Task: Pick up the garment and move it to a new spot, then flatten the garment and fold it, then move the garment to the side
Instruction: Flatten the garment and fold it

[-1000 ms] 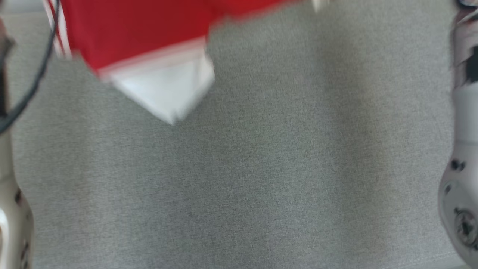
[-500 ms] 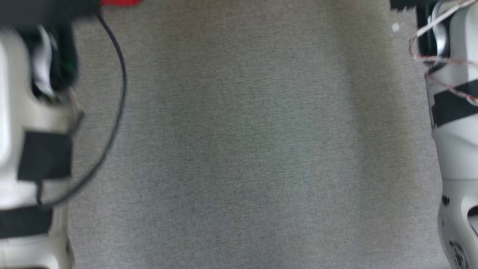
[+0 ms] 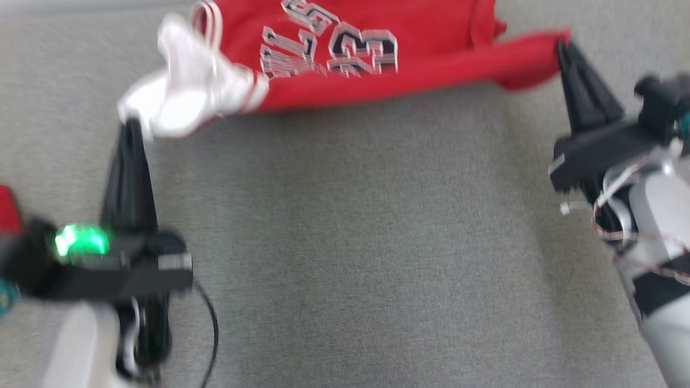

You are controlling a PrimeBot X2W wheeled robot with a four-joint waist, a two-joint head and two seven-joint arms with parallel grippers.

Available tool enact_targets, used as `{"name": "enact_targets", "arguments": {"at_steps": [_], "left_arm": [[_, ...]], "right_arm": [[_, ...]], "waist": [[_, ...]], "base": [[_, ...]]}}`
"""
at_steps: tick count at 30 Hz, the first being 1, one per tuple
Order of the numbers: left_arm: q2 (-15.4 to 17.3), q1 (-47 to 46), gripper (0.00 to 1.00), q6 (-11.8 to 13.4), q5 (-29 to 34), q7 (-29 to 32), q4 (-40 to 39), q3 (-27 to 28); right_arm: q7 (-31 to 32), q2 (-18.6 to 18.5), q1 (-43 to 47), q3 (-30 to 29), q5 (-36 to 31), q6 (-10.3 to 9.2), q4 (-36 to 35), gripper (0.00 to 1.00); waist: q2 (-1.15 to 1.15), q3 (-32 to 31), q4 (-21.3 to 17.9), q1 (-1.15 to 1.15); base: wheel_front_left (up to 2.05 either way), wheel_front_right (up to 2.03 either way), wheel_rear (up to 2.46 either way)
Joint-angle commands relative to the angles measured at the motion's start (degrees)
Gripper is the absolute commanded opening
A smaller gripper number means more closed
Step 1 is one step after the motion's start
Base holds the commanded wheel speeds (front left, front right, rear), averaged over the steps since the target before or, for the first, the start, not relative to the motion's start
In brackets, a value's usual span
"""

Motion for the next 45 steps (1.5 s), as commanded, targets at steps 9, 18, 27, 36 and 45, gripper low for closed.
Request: {"name": "enact_targets", "arguments": {"at_steps": [9,18,27,36,45], "left_arm": [[-1.8,19.2,0.0,0.0,-8.2,1.4,-3.8,0.9],[0.1,30.3,0.0,0.0,-17.1,7.9,-6.3,-2.9],[5.0,36.3,0.0,1.7,-18.6,12.9,-4.2,-2.8],[7.3,36.4,0.0,4.7,-14.4,15.9,-2.1,-5.4],[7.4,34.6,0.0,4.7,-11.1,17.6,0.2,-9.8]], "right_arm": [[5.8,1.7,17.4,-11.1,3.0,-0.13,-9.8,0.0],[12.3,9.9,32.9,-24.0,-0.7,-0.13,-20.6,0.0],[16.2,19.9,43.1,-37.4,-5.8,-0.15,-25.5,0.0],[21.2,22.8,47.4,-39.3,-7.0,-0.19,-25.4,0.0],[29.5,22.8,55.0,-33.0,-5.1,-0.14,-27.8,0.0]], "waist": [[0.0,-9.2,3.7,0.02],[0.0,-12.7,4.7,0.02],[0.0,-13.7,5.1,0.02],[0.0,-13.8,3.8,0.02],[0.0,-14.5,3.1,0.02]], "base": [[0.0,0.0,0.0],[0.0,0.0,0.0],[0.0,0.0,0.0],[0.0,0.0,0.0],[0.0,0.0,0.0]]}}
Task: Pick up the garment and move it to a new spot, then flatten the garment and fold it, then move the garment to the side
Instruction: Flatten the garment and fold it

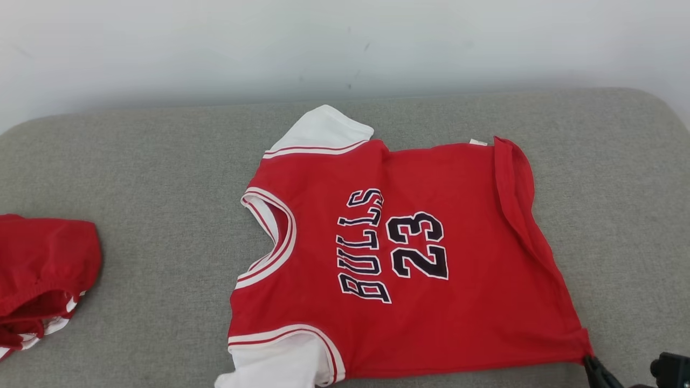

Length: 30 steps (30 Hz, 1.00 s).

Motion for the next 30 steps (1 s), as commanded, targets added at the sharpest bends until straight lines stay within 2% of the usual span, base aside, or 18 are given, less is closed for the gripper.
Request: {"name": "enact_targets", "arguments": {"at_steps": [1,6,11,14,20,23,30], "left_arm": [[0.1,-0.2,0.0,-0.2,-0.1,0.8,0.2,-0.4],[0.3,1.5,0.0,-1.4,-4.6,4.8,-2.1,-1.1],[3.0,4.0,0.0,1.3,-6.6,11.7,-4.2,-2.1],[4.1,5.1,0.0,1.8,-8.0,13.3,-6.6,-1.7],[2.0,2.4,0.0,-1.2,-9.4,9.8,-11.0,-0.4],[1.1,-1.0,0.0,-2.2,-6.6,6.7,-11.9,-0.3],[-2.8,-11.9,0.0,-2.9,-0.8,1.0,-5.5,-1.8]], "right_arm": [[0.2,0.0,0.7,-0.3,-0.4,-0.15,-1.0,0.0],[-0.3,0.1,0.9,-1.5,-1.7,-0.15,-2.3,0.0],[-1.3,0.0,0.2,-3.1,-3.4,-0.16,-2.1,0.0],[-1.9,0.1,0.0,-3.7,-3.9,-0.16,-1.8,0.0],[-4.1,0.1,-1.4,-2.5,-0.4,-0.15,-2.2,0.0],[-5.9,0.1,-2.6,-1.4,2.0,-0.15,-2.8,0.0],[-8.9,0.1,-6.2,1.2,2.1,-0.15,-2.3,0.0]], "waist": [[0.0,0.0,-0.2,0.0],[0.0,0.2,-0.3,0.0],[0.0,0.3,-0.1,0.0],[0.0,0.5,0.2,0.0],[0.0,1.0,0.4,0.0],[0.0,1.3,0.6,0.0],[0.0,1.7,0.0,0.0]], "base": [[0.0,0.0,0.0],[0.0,0.0,0.0],[0.0,0.0,0.0],[0.0,0.0,0.0],[0.0,0.0,0.0],[0.0,0.0,0.0],[0.0,0.0,0.0]]}}
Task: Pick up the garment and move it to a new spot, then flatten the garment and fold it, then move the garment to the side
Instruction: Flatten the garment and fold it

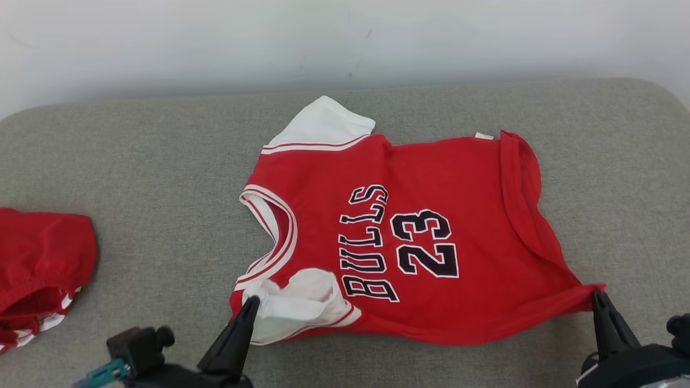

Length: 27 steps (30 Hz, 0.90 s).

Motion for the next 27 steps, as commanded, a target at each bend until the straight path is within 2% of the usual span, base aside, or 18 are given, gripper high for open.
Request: {"name": "enact_targets", "arguments": {"at_steps": [1,7,13,27], "left_arm": [[-0.4,-1.4,0.0,-0.1,1.3,-0.7,1.1,-0.2],[-2.1,-9.3,0.0,0.9,7.0,-3.6,9.1,-2.0],[-3.2,-14.6,0.0,1.6,11.9,-7.7,13.9,-3.1],[-5.1,-21.8,0.0,0.7,15.5,-14.0,20.0,-5.0]], "right_arm": [[-0.6,0.1,-1.1,0.2,-0.6,-0.15,0.2,0.0],[-3.3,0.1,-5.5,0.6,-2.1,-0.15,2.9,0.0],[-6.4,0.1,-9.8,0.0,-4.5,-0.15,6.8,0.0],[-10.3,0.1,-16.2,-3.1,-9.5,-0.15,14.4,0.0]], "waist": [[0.0,0.2,-0.2,0.0],[0.0,1.3,-0.9,0.0],[0.0,3.2,-0.6,0.0],[0.0,5.9,0.6,0.0]], "base": [[0.0,0.0,0.0],[0.0,0.0,0.0],[0.0,0.0,0.0],[0.0,0.0,0.0]]}}
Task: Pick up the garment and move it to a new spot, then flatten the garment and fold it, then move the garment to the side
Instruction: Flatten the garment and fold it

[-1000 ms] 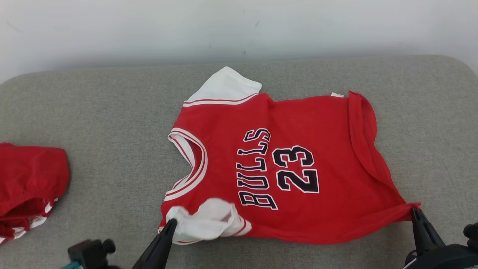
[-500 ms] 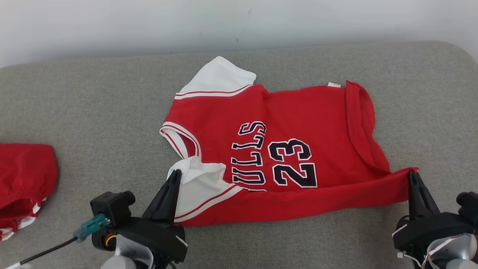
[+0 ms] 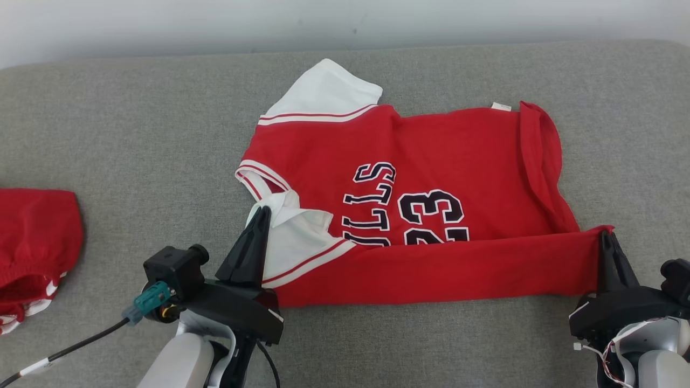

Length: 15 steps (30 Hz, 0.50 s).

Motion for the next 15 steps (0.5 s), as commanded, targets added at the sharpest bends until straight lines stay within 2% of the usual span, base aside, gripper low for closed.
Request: {"name": "enact_targets", "arguments": {"at_steps": [1,15], "left_arm": [[-0.4,-1.4,0.0,-0.2,0.5,-0.9,0.8,-0.1],[-1.3,-6.6,0.0,1.0,3.7,-3.6,7.1,-0.7]], "right_arm": [[-0.3,0.1,-0.7,-0.9,-0.8,-0.14,0.9,0.0],[-0.8,0.1,-3.3,0.2,-2.0,-0.13,4.6,0.0]], "waist": [[-0.01,0.3,0.1,-0.01],[-0.01,0.9,-0.8,-0.01]], "base": [[0.0,0.0,0.0],[0.0,0.0,0.0]]}}
